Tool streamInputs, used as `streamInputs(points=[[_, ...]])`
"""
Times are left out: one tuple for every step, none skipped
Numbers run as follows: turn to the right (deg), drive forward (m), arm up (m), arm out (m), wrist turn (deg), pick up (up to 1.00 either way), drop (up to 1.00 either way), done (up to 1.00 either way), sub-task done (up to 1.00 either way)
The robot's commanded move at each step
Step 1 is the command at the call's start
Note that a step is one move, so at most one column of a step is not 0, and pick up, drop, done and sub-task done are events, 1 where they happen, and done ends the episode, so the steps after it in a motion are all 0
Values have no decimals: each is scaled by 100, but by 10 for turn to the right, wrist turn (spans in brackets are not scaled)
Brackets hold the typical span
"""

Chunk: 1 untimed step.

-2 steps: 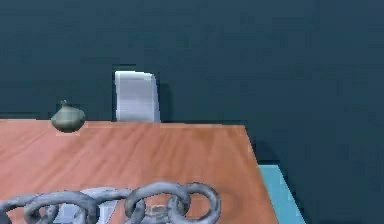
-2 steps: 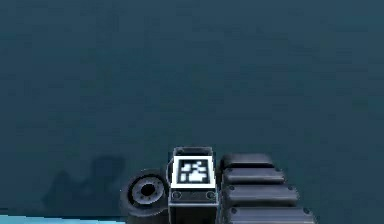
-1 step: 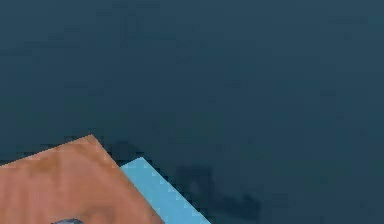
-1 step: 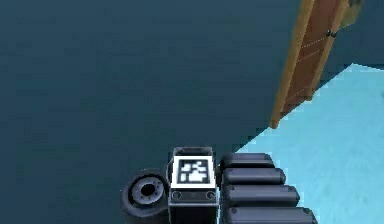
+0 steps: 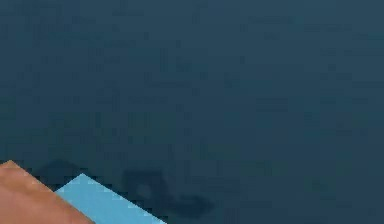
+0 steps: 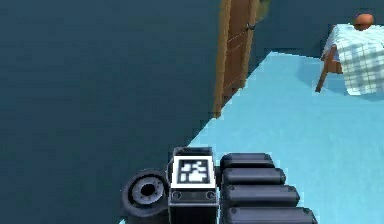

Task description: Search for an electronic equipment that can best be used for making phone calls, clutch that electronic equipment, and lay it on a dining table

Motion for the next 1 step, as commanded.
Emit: streamInputs(points=[[-450, 0, 0, 0, 0, 0, 0, 0, 0]])
